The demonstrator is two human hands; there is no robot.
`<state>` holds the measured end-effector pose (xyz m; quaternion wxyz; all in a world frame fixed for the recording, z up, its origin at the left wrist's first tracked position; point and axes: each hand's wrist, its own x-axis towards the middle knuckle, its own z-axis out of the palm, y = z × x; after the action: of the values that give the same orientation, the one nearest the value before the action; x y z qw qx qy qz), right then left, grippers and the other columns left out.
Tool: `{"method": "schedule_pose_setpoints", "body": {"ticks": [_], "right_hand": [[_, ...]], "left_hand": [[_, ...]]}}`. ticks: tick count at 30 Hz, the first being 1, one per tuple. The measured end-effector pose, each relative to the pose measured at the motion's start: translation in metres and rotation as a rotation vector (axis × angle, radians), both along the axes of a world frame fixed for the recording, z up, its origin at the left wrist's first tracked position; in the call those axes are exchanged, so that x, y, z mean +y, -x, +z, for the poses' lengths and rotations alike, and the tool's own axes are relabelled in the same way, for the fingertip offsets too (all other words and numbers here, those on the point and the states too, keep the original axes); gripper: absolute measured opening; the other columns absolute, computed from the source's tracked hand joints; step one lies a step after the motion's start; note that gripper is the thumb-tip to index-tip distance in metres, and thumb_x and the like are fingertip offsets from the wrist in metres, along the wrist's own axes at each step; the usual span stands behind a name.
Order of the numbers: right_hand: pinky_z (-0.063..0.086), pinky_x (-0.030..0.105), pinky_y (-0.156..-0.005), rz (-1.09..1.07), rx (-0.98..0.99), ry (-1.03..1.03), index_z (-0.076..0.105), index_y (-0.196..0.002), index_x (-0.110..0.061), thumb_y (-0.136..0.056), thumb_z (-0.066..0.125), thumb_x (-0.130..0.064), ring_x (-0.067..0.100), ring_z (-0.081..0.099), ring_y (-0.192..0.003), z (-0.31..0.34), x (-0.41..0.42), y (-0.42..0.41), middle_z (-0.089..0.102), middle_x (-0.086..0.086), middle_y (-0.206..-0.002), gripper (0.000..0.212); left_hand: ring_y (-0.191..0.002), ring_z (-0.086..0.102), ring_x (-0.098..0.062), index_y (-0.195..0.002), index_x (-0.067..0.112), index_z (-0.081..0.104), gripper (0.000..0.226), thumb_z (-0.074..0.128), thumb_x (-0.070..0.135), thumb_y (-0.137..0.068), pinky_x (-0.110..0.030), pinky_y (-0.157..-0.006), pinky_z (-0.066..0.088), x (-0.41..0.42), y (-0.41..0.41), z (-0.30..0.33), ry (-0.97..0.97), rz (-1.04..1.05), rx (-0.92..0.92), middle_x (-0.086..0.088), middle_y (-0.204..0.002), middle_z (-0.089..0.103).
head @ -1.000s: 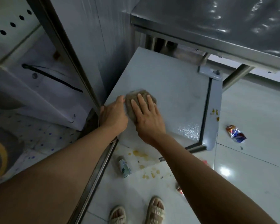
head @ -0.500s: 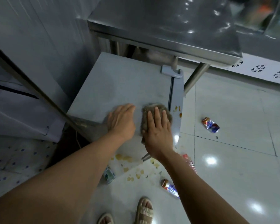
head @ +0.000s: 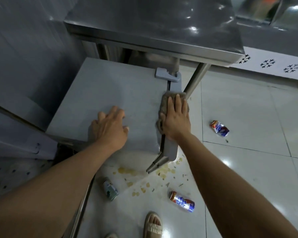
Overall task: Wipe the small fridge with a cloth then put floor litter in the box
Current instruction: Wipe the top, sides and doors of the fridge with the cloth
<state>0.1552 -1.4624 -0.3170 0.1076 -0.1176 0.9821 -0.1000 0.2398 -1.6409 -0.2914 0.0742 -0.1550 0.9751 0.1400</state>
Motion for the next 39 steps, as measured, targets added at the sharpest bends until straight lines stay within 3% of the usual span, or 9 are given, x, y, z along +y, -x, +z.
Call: {"method": "schedule_pose_setpoints", "body": {"ticks": [4,11,15,17,22,25,29,35,39], "right_hand": [[-0.006,0.045,-0.119,0.005,0.013,0.007,-0.003,-0.15,-0.01,-0.1,0.021,-0.039,0.034,-0.017,-0.143,-0.004,0.001,0.014,-0.014,0.014,-0.157,0.063],[-0.001,0.045,-0.12,0.059,0.045,0.035,0.002,-0.151,-0.011,-0.091,0.001,-0.05,0.032,-0.018,-0.144,-0.01,0.014,-0.095,-0.011,0.013,-0.158,0.072],[-0.006,0.038,-0.117,0.042,0.083,0.036,0.006,-0.151,-0.017,-0.096,0.022,-0.046,0.032,-0.017,-0.144,-0.011,0.009,-0.047,-0.008,0.009,-0.159,0.064],[-0.002,0.041,-0.118,0.019,0.062,0.051,0.004,-0.151,-0.019,-0.097,0.027,-0.043,0.031,-0.017,-0.144,-0.009,0.004,-0.01,-0.01,0.006,-0.159,0.063],[-0.006,0.042,-0.119,0.126,0.073,0.06,-0.005,-0.15,-0.02,-0.098,0.018,-0.044,0.027,-0.019,-0.144,-0.006,0.001,-0.009,-0.013,0.005,-0.158,0.061],[0.001,0.045,-0.118,0.271,0.118,0.115,0.007,-0.15,-0.023,-0.094,0.016,-0.048,0.026,-0.009,-0.146,-0.01,0.0,-0.059,0.0,0.002,-0.159,0.062],[0.001,0.046,-0.119,0.399,0.105,0.105,0.013,-0.15,-0.027,-0.092,0.026,-0.048,0.026,-0.008,-0.146,-0.012,-0.018,-0.017,0.005,0.0,-0.159,0.063],[-0.006,0.043,-0.118,0.338,0.073,0.058,0.007,-0.151,-0.03,-0.095,0.031,-0.046,0.026,-0.013,-0.145,-0.008,-0.063,0.058,-0.003,-0.001,-0.16,0.063],[-0.006,0.043,-0.118,0.349,0.09,0.081,0.008,-0.151,-0.027,-0.096,0.027,-0.043,0.026,-0.014,-0.145,-0.005,-0.059,0.034,-0.004,0.0,-0.16,0.061]], "left_hand": [[-0.112,0.036,-0.033,-0.105,0.022,0.043,0.023,0.054,0.029,-0.086,-0.045,-0.093,0.038,0.003,0.002,0.001,-0.027,0.035,-0.01,0.004,-0.131,0.041],[-0.112,0.036,-0.033,-0.107,0.023,0.04,0.025,0.051,0.027,-0.086,-0.044,-0.092,0.039,0.005,0.003,0.003,-0.002,0.024,-0.034,0.003,-0.138,0.034],[-0.11,0.037,-0.032,-0.106,0.022,0.041,0.025,0.053,0.026,-0.085,-0.044,-0.09,0.039,0.003,0.004,0.002,0.0,0.018,-0.008,0.002,-0.134,0.037],[-0.108,0.038,-0.032,-0.104,0.021,0.042,0.025,0.054,0.023,-0.083,-0.043,-0.088,0.039,0.003,0.006,0.002,-0.009,0.023,0.018,0.002,-0.129,0.04],[-0.119,0.035,-0.029,-0.122,0.02,0.044,0.038,0.05,0.016,-0.085,-0.042,-0.096,0.032,-0.01,0.025,-0.007,0.008,0.029,0.059,0.002,-0.141,0.033],[-0.129,0.028,-0.026,-0.131,0.023,0.038,0.046,0.049,0.016,-0.087,-0.044,-0.103,0.027,-0.015,0.031,-0.016,-0.013,0.029,0.071,0.006,-0.151,0.023],[-0.13,0.028,-0.023,-0.132,0.03,0.038,0.05,0.051,0.018,-0.085,-0.044,-0.101,0.025,-0.017,0.03,-0.022,-0.015,0.048,0.08,0.011,-0.154,0.02],[-0.131,0.025,-0.022,-0.136,0.03,0.032,0.054,0.048,0.016,-0.086,-0.042,-0.103,0.029,-0.017,0.031,-0.017,-0.079,0.063,0.023,0.012,-0.155,0.015],[-0.12,0.03,-0.025,-0.127,0.026,0.037,0.048,0.047,0.01,-0.084,-0.039,-0.093,0.036,-0.022,0.04,-0.008,-0.083,0.041,-0.025,0.01,-0.148,0.025]]}}
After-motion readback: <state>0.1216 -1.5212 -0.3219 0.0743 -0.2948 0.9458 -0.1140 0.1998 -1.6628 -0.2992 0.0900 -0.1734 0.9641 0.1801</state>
